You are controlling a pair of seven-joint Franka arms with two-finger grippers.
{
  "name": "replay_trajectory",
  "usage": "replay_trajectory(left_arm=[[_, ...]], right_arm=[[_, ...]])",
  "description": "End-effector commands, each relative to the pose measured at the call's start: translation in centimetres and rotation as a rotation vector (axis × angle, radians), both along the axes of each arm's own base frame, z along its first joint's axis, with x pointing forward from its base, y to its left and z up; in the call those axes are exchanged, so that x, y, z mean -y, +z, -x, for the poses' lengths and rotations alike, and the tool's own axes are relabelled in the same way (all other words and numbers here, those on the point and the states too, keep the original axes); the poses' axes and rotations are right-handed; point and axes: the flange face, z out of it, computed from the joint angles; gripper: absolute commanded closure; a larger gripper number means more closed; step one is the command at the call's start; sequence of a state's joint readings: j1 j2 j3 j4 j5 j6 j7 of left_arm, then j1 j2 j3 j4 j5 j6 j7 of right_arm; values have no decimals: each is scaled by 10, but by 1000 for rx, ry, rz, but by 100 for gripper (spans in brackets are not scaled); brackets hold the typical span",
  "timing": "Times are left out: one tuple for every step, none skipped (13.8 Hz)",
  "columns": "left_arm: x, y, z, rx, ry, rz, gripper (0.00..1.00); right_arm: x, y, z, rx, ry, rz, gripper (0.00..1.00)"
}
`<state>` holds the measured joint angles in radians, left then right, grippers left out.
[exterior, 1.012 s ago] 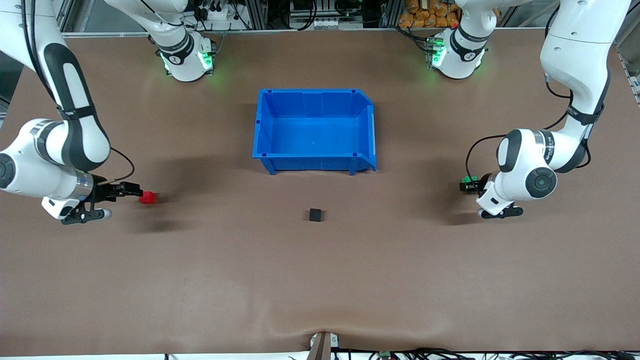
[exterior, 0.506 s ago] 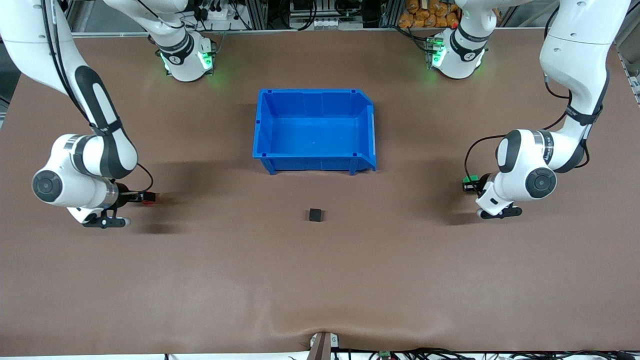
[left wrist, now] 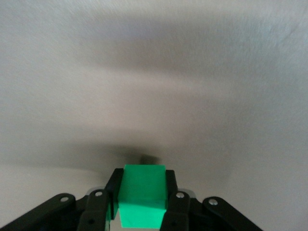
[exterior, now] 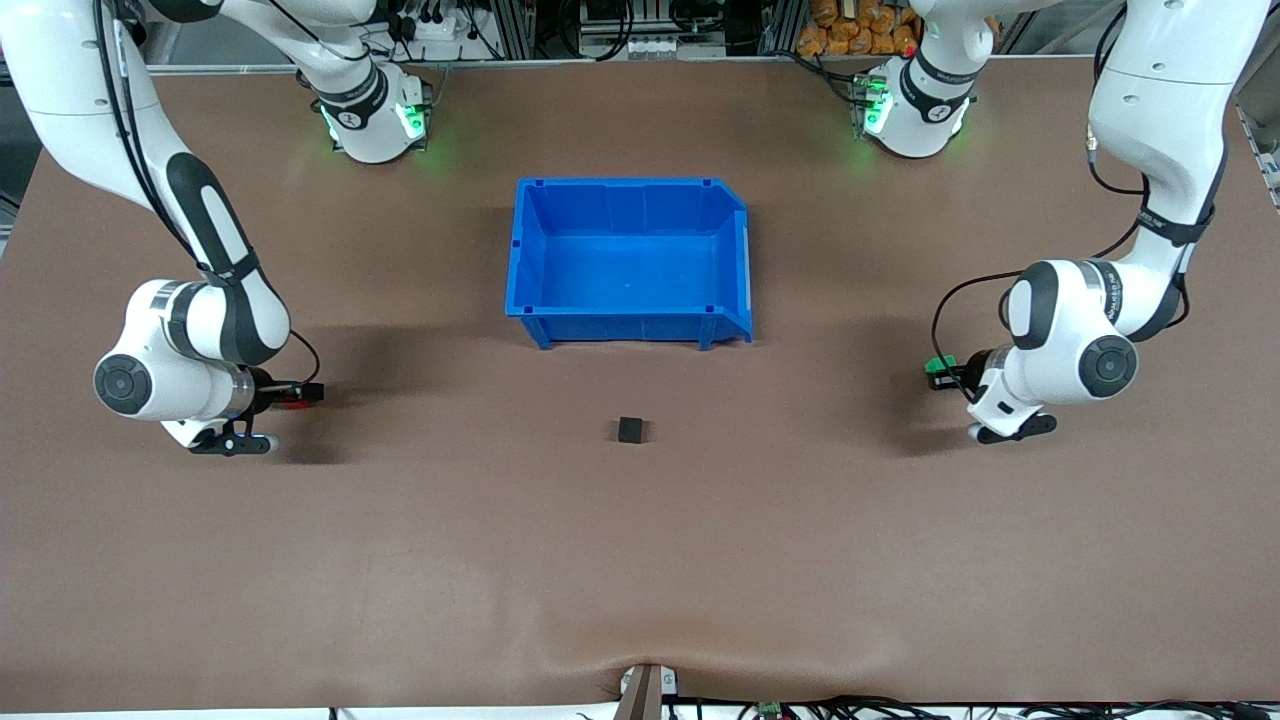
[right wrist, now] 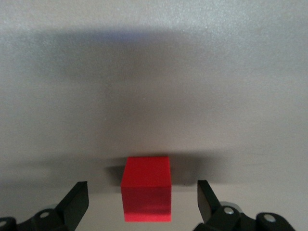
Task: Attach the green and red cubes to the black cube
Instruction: 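Grasp the red cube with the right gripper and lift both cubes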
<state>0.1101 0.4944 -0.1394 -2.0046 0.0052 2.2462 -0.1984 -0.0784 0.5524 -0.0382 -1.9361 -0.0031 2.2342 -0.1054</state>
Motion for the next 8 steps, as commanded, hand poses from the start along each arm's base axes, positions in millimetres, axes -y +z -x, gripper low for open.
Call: replay_trajectory(left_arm=[[0,26,-7,32,62,-3,100],[-1,32,-11,42,100,-12,100],[0,36,-14,42,126,-17,100],[1,42,-18,42,156,-24,100],[1,48,-24,45,186,-28,100],[2,53,-27,39,230,-23,100],[4,58,-30,41,278,-9,100],[6,60,-33,43,292,-1,100]], right_arm=[[-4,4,-3,2,36,38,14],[-4,4,-4,4,46,44,24],[-3,4,-4,4,45,45,38],[-4,5,-5,5,48,45,58],[-4,4,-4,4,53,45,78],[-4,5,-5,5,53,45,94],[-6,4,-5,3,62,50,100],[-5,4,-5,2,72,58,100]])
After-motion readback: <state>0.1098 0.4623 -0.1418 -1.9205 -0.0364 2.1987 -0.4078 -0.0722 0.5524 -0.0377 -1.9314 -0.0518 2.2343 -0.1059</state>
